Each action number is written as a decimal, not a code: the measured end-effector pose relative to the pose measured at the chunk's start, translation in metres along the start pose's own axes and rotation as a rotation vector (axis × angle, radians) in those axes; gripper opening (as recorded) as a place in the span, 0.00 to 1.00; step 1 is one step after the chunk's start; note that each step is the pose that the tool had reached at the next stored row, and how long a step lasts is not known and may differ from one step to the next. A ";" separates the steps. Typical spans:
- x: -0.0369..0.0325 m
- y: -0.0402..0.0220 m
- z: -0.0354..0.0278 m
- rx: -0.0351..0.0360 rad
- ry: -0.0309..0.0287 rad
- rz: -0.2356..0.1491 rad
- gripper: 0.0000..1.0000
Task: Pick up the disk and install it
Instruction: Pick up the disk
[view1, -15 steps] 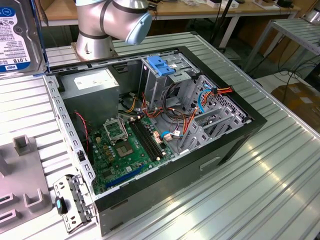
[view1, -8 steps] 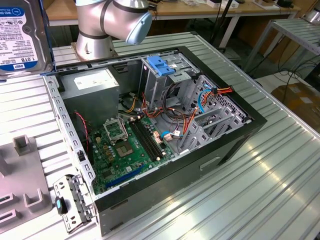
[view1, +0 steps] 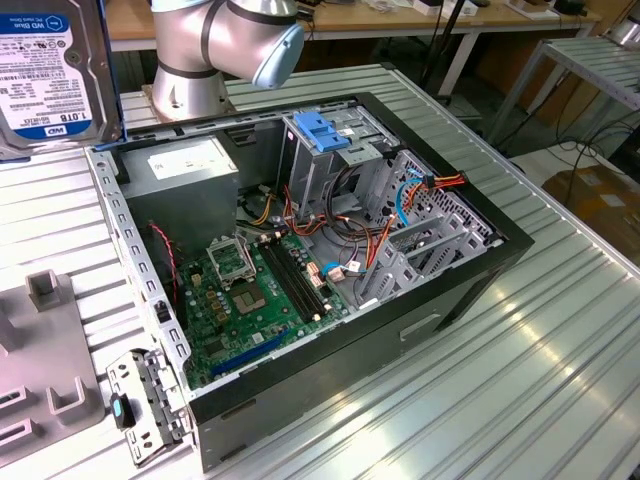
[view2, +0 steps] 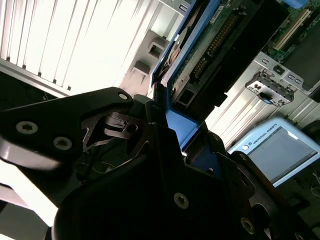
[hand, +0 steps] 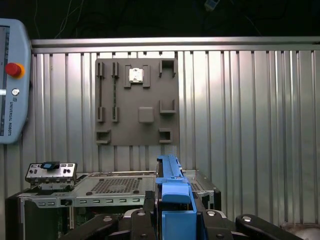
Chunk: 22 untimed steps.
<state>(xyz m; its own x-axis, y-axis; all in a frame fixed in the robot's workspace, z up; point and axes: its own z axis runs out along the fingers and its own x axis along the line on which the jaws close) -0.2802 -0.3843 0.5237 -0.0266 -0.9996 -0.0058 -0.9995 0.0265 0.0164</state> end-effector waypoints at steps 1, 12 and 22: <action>0.0001 -0.0001 0.0000 -0.0001 0.0000 0.000 0.37; 0.0001 -0.0023 0.0001 0.0000 0.0000 0.000 0.37; 0.0000 -0.0051 0.0001 0.0000 0.0000 0.000 0.37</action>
<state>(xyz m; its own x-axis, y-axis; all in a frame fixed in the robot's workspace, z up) -0.2750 -0.3844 0.5235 -0.0265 -0.9996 -0.0058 -0.9995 0.0264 0.0164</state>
